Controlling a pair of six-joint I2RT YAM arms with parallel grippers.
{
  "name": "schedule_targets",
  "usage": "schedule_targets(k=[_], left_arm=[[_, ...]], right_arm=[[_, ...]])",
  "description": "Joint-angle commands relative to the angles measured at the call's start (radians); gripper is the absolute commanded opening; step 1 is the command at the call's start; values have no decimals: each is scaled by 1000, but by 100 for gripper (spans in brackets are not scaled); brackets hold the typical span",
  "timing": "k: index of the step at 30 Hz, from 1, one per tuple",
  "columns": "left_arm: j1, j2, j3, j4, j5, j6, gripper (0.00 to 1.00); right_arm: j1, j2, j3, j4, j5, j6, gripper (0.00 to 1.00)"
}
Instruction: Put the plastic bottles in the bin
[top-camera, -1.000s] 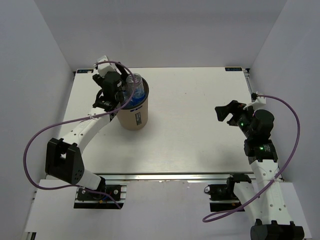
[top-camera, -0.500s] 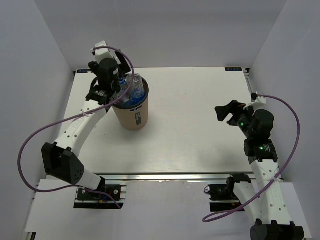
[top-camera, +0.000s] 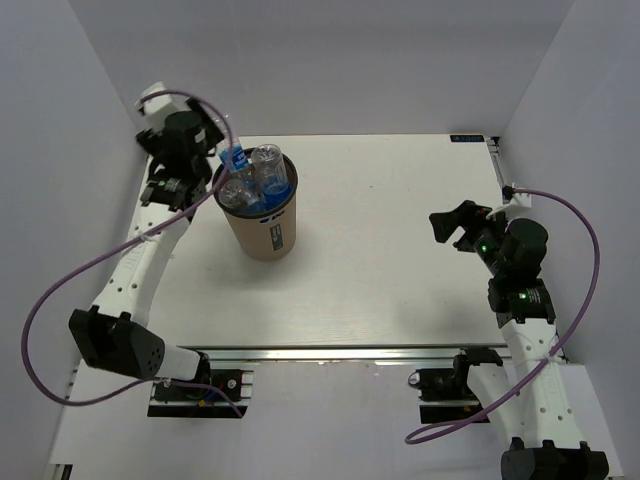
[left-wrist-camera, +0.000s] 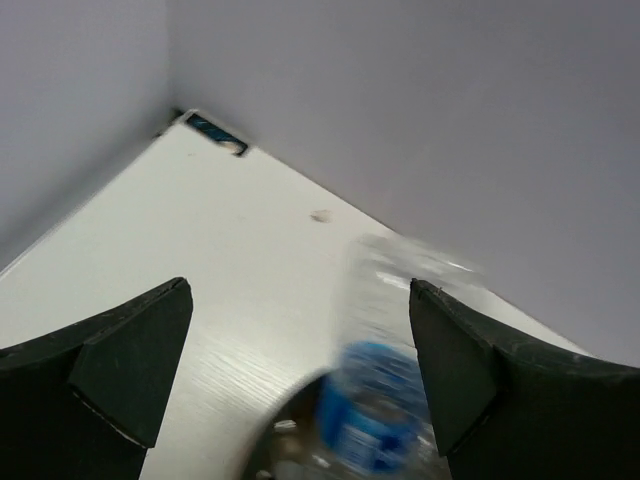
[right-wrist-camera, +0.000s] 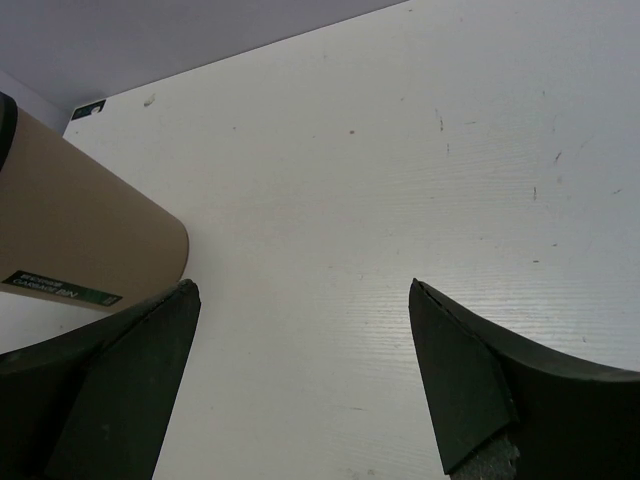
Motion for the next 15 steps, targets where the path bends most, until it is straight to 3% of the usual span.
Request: schedule_targets(k=[1,6,15], left_arm=[[200,-116,-147,-136,12,-191,98],[394,-326,-361,-71,113,-294,98],[481,-299,-460,-155,179,-365,98]], right_arm=[[-4,16,20,6,-7,14,89],[-4,44,28,8,-2,21,89],[-4,36,4,40,22,23,90]])
